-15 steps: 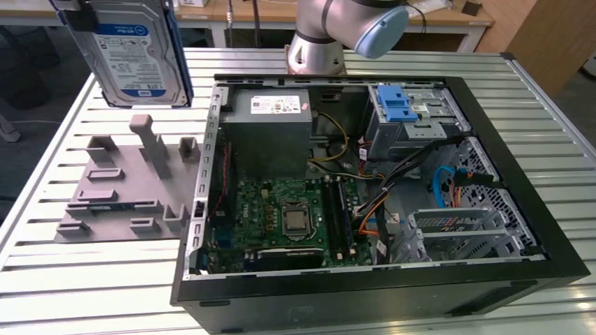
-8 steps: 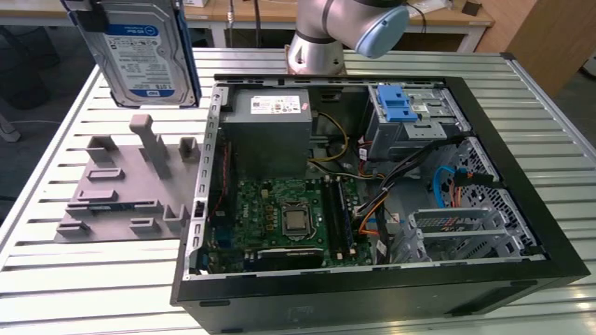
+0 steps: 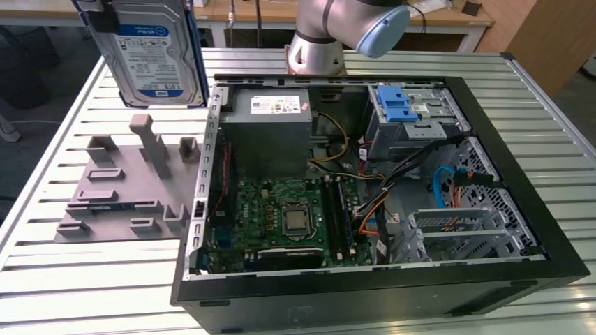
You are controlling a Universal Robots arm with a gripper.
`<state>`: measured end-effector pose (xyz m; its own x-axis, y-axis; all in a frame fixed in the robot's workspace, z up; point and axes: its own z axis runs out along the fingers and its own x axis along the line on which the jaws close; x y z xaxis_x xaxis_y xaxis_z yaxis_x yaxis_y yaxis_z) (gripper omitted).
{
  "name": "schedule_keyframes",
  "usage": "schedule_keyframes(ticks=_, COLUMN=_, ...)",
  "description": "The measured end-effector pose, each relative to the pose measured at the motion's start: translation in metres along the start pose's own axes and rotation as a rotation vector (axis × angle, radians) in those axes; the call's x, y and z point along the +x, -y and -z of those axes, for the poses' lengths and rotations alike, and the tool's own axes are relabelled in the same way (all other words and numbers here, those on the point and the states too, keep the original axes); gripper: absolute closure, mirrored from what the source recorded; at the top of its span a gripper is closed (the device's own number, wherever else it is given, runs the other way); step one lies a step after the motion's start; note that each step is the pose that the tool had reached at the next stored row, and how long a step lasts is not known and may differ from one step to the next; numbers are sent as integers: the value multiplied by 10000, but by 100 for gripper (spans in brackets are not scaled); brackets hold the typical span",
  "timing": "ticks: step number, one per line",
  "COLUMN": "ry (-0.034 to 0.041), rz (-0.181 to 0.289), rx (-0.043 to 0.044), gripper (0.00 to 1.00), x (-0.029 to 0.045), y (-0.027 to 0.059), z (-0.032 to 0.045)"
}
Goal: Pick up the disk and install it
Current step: 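Pick up the disk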
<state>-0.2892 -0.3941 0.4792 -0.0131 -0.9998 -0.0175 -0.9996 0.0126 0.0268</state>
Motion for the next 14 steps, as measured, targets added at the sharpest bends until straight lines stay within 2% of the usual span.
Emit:
schedule_keyframes(ticks=6, ry=1, rz=-1, rx=14, gripper=63, x=2, y=58, z=1)
schedule_keyframes(ticks=7, ry=1, rz=-1, rx=42, gripper=63, x=4, y=58, z=1)
schedule_keyframes(ticks=11, ry=4, rz=6, rx=252, gripper=63, x=16, y=60, z=1)
schedule_keyframes(ticks=14, ry=4, rz=4, rx=259, gripper=63, x=35, y=78, z=1)
